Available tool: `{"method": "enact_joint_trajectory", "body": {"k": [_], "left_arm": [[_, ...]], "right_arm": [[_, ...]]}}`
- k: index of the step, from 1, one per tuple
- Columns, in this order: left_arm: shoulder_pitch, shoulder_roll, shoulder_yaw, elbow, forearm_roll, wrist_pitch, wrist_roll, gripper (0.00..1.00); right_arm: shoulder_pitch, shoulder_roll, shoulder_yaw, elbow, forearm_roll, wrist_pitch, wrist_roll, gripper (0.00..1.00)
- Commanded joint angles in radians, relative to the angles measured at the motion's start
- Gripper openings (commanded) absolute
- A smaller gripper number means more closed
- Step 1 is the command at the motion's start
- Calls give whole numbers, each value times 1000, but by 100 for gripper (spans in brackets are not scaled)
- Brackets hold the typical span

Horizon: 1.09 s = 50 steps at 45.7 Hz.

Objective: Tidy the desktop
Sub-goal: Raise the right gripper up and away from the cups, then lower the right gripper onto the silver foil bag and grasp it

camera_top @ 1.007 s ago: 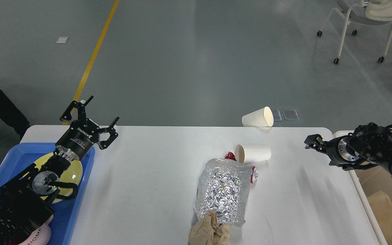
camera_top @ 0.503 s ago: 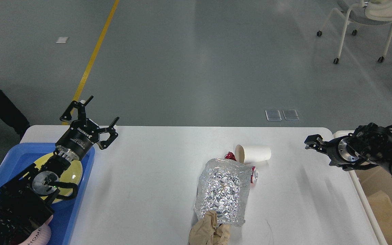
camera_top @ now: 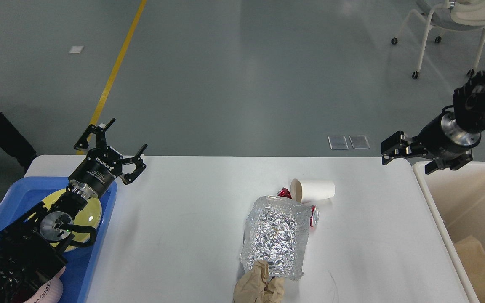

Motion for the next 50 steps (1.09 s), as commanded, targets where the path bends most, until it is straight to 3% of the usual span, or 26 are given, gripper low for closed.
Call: {"method": "enact_joint_trajectory", "body": {"k": [1,3,10,16,23,35,46,50], "left_arm": [[0,0,0,1,0,0,1,100],[0,0,0,1,0,0,1,100],[0,0,-1,1,0,0,1,100],[0,0,0,1,0,0,-1,100],[0,0,0,1,0,0,-1,100],[0,0,2,1,0,0,-1,100],[0,0,2,1,0,0,-1,100],[0,0,2,1,0,0,1,100]], "right_arm": [[354,11,-66,186,-43,213,17,100],[454,12,-65,212,-54,295,29,100],[684,8,27,217,-61,295,83,100],[769,6,110,223,-49,295,91,100],[722,19,112,232,-23,295,91,100],[369,132,101,238,121,295,83,100],[-42,319,101,209,167,-142,74,100],[-168,396,98,160,227,-266,50,100]]}}
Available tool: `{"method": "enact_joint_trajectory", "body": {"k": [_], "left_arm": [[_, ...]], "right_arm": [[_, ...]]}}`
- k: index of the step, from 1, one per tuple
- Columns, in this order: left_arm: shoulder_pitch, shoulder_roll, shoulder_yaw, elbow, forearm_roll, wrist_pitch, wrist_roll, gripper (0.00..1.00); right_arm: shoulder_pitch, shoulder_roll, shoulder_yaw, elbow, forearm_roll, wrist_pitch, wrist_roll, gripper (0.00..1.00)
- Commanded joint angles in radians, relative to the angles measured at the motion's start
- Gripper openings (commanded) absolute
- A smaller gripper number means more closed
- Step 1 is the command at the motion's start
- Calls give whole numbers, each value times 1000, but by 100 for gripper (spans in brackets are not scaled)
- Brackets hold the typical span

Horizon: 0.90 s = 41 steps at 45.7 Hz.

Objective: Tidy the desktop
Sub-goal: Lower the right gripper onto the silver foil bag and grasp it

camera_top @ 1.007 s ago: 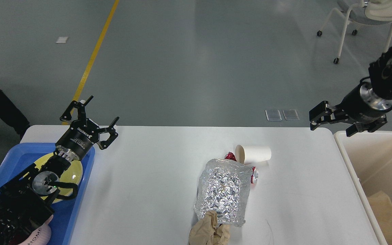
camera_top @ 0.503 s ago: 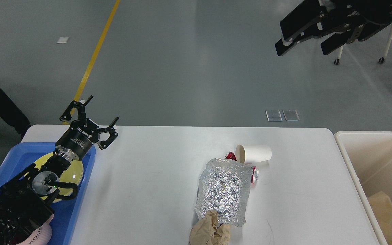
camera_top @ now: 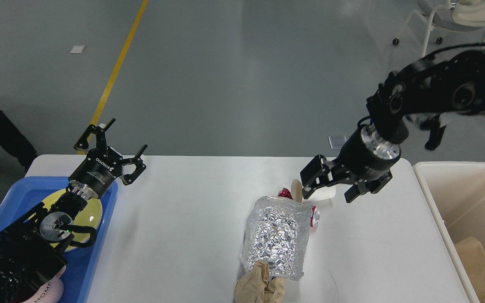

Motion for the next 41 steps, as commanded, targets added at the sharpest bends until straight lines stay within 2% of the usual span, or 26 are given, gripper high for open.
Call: {"method": "enact_joint_trajectory", "body": {"k": [1,11,25,41], "left_arm": [[-2,-1,0,0,0,0,0,100],[0,0,0,0,0,0,2,100],[0,0,0,0,0,0,0,100],[0,0,0,0,0,0,0,100]], "right_arm": [[-191,110,-1,-69,75,-190,-32,100],[-417,185,19,-219,89,-307,-85,100],[-546,197,26,-329,86,-385,-88,100],[-616,199,39,-376,83,-439,-87,98]]}}
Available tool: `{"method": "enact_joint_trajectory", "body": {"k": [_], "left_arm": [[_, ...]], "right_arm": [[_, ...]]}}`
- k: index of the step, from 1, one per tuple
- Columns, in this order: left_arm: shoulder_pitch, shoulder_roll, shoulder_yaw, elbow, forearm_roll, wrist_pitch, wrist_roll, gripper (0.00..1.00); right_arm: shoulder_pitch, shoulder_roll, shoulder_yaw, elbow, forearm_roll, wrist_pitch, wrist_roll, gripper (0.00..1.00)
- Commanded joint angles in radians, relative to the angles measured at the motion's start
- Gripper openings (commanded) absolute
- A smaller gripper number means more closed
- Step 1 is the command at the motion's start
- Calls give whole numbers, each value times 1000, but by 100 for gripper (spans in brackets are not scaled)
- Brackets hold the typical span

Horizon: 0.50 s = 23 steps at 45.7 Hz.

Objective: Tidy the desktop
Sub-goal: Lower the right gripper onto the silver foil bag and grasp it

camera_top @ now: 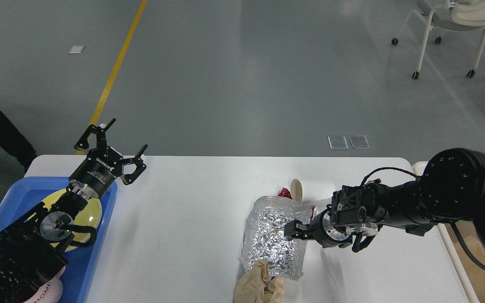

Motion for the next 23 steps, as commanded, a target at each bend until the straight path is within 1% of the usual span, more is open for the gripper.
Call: {"method": "enact_joint_trajectory", "body": {"k": [1,6,9,12,14,15,20,23], "left_arm": [[0,1,0,0,0,0,0,100],[0,-1,0,0,0,0,0,100],[0,1,0,0,0,0,0,100],[0,1,0,0,0,0,0,100],[0,1,0,0,0,0,0,100],[0,-1,0,0,0,0,0,100],[0,-1,0,0,0,0,0,100],[0,-1,0,0,0,0,0,100]], "right_arm": [[-22,0,3,-10,-2,-17,1,97],[-30,-1,3,-10,-5,-20,1,87],[-31,0,3,-10,-5,-20,1,75],[-36,0,3,-10,-6,-21,1,67],[-38,0,3,-10,-9,-28,1,52],[-38,0,3,-10,-11,-29,1,47],[-38,0,3,-10,-11,-29,1,33],[-42,0,3,-10,-13,-29,3,29]]}}
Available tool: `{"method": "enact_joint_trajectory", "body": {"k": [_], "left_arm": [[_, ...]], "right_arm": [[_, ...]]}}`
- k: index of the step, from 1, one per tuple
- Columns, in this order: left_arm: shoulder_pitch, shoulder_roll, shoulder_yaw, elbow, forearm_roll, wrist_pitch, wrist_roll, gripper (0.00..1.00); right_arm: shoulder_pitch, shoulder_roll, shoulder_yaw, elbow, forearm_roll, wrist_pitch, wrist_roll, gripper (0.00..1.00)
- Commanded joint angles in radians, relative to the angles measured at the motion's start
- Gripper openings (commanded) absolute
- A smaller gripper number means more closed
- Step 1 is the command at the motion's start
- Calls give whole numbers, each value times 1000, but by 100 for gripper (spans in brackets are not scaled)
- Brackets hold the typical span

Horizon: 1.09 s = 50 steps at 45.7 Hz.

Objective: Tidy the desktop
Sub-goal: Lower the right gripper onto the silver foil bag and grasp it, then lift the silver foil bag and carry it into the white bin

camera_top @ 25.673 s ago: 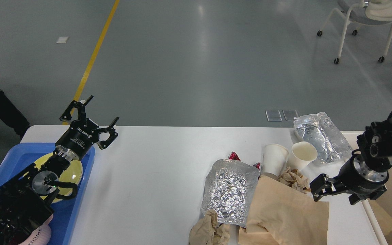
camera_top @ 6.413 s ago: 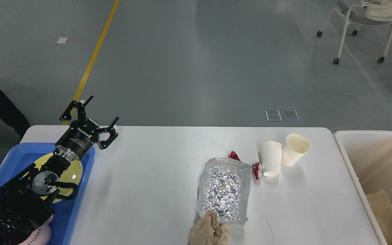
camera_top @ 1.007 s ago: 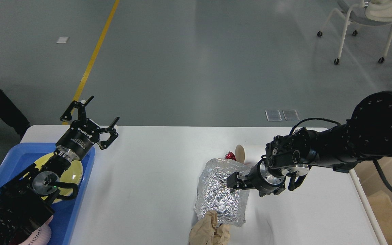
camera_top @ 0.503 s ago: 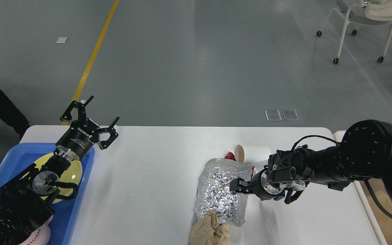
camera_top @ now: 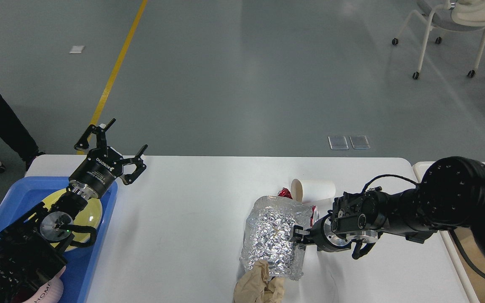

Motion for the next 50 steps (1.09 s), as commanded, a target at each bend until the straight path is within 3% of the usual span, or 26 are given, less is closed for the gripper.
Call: {"method": "enact_joint_trajectory", "body": {"k": [1,8,17,26,32,47,50], "left_arm": [[0,-1,0,0,0,0,0,100],[0,1,0,0,0,0,0,100],[0,-1,0,0,0,0,2,100],[0,1,-2,0,0,0,2,100],[0,1,-2,0,0,0,2,100],[0,1,-2,0,0,0,0,100],[0,1,-2,0,0,0,0,100]], "right_arm": [[-6,0,0,0,-2,0,1,28],[-1,0,0,3,-2,0,1,0],[42,-29,0,41,0,18,3,0],[296,-181,-55,228,0,62,9,0],[557,-310,-117,362,-3,203,12,0],[1206,-560,-249,388,-140,835,18,0],[1295,-597,-253,385,-184,846,18,0]]}}
